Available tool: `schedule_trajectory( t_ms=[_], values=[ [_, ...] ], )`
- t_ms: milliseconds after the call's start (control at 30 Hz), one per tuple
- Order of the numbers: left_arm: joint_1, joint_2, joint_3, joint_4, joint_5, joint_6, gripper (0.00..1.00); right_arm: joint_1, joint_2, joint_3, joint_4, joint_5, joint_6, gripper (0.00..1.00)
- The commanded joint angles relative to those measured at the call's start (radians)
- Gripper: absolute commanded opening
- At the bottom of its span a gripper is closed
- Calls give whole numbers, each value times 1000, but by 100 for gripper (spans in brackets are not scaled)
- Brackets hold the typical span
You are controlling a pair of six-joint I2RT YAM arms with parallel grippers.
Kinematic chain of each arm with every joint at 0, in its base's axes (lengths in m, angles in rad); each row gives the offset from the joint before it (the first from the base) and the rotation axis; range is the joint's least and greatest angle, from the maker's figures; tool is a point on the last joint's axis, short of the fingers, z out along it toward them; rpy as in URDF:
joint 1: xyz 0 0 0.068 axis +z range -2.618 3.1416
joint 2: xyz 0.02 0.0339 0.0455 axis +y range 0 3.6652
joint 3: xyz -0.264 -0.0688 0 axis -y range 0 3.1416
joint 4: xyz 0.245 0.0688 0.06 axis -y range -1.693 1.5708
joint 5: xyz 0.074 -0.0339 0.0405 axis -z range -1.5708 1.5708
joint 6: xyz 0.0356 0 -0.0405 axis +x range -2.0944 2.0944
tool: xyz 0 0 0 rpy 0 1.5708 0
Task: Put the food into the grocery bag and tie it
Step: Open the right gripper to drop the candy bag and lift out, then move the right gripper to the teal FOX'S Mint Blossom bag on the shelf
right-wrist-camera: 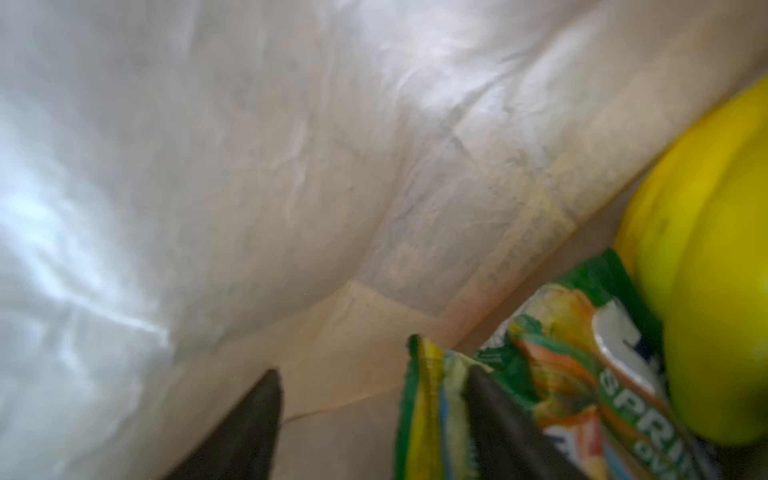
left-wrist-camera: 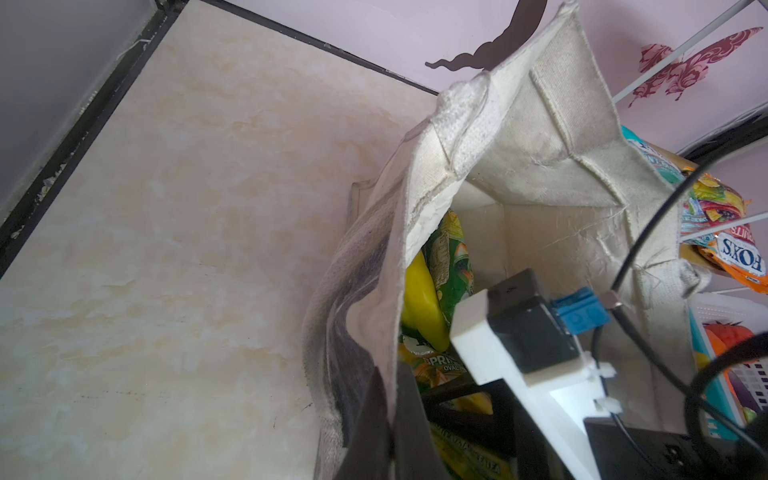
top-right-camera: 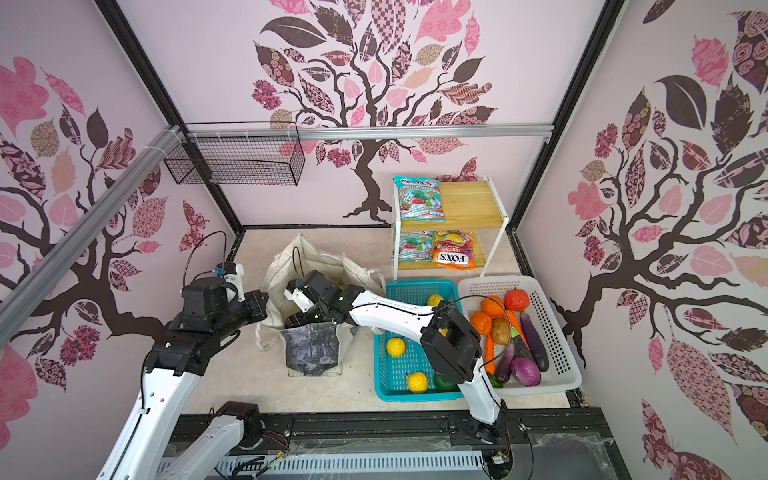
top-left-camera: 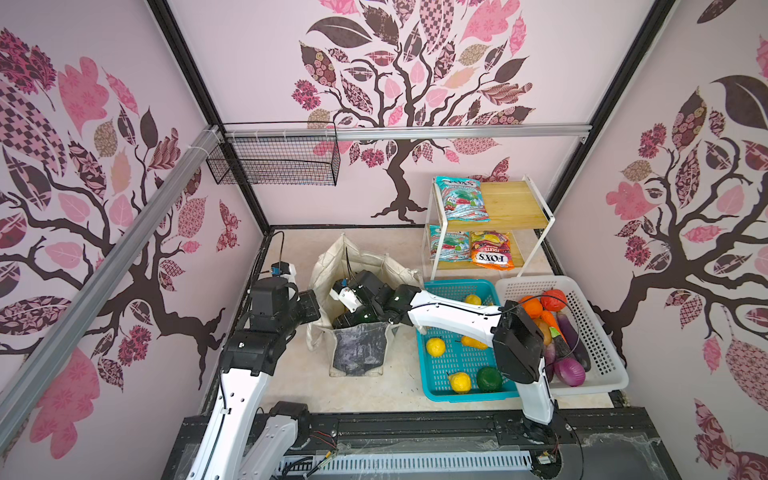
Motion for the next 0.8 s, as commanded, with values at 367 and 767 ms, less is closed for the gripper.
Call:
schedule_trajectory(
  t_ms=[367,767],
  values=[
    [7,-3,-21,19,-19,7,0,-103,-592,-174,41,354,-2,100],
    [6,5,-20,18,-6,4,0,-808,-795,-209,-9,53,44,100]
  ],
)
